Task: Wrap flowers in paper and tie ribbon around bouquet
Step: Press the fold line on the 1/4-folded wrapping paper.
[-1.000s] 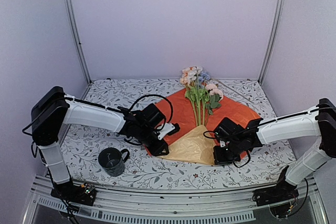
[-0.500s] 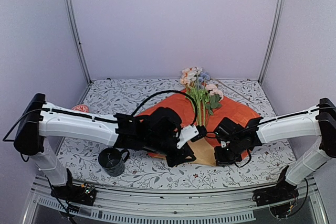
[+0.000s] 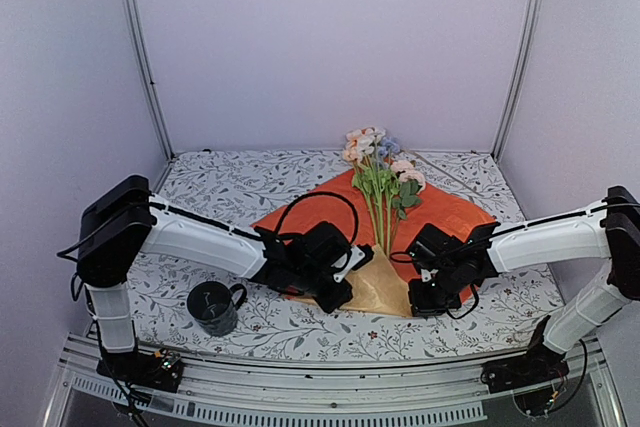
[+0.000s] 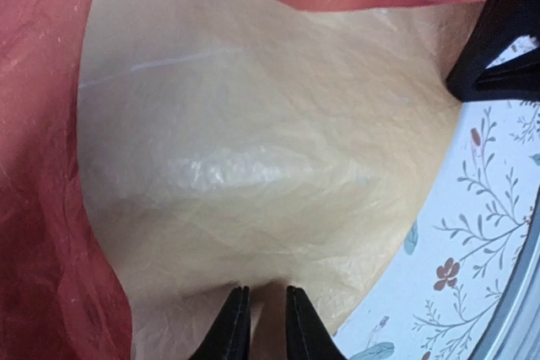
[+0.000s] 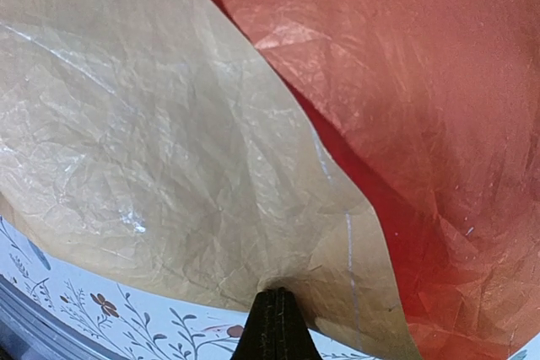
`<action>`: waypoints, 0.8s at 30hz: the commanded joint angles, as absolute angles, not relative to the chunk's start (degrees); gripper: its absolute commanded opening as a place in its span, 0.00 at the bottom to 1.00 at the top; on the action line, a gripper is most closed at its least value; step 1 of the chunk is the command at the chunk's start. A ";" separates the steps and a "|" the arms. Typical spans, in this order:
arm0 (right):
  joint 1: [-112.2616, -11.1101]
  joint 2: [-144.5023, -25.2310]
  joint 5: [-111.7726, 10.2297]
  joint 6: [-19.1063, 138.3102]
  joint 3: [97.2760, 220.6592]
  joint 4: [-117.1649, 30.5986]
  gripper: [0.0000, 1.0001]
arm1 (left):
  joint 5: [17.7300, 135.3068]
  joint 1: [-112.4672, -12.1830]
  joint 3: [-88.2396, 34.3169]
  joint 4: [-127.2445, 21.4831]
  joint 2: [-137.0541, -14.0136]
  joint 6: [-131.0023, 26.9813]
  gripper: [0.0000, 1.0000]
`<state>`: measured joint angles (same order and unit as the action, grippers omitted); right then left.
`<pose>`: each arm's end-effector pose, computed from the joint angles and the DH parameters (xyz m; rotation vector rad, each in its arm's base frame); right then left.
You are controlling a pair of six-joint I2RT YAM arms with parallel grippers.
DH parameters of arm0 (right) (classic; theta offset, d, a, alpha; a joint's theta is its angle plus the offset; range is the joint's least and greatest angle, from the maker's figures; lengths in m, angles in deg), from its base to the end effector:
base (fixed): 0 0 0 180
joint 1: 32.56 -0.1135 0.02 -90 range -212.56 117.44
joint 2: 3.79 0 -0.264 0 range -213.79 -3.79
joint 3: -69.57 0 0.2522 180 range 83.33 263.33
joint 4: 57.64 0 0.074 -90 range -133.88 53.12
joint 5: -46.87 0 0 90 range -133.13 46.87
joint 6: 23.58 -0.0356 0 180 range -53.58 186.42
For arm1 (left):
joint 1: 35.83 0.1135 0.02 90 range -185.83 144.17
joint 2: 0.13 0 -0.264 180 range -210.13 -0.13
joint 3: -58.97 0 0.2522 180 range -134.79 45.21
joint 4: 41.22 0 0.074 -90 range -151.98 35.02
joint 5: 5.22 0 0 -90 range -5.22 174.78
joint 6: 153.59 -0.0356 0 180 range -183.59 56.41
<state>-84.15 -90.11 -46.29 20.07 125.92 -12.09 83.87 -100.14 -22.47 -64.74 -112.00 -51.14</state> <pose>0.1531 0.1963 0.1449 -0.1475 2.9944 0.3416 0.1730 -0.3610 0.1422 1.1453 2.3401 -0.5426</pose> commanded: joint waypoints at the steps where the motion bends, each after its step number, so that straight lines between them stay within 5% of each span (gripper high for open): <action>1: -84.03 -89.05 -46.13 18.96 125.34 -9.59 0.00 | 83.22 -98.87 -16.61 -68.24 -111.35 -44.99 0.16; 18: -84.01 -86.76 -44.65 18.69 123.38 -5.81 0.00 | 85.69 -94.27 -2.99 -71.79 -101.66 -39.04 0.15; 24: -84.06 -86.84 -44.10 18.67 123.94 -4.99 0.00 | 93.36 -98.40 -8.61 -79.13 -99.74 -41.09 0.16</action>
<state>-84.15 -87.51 -46.16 19.22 124.30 -7.65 86.36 -95.59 -5.45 -67.32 -99.74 -39.71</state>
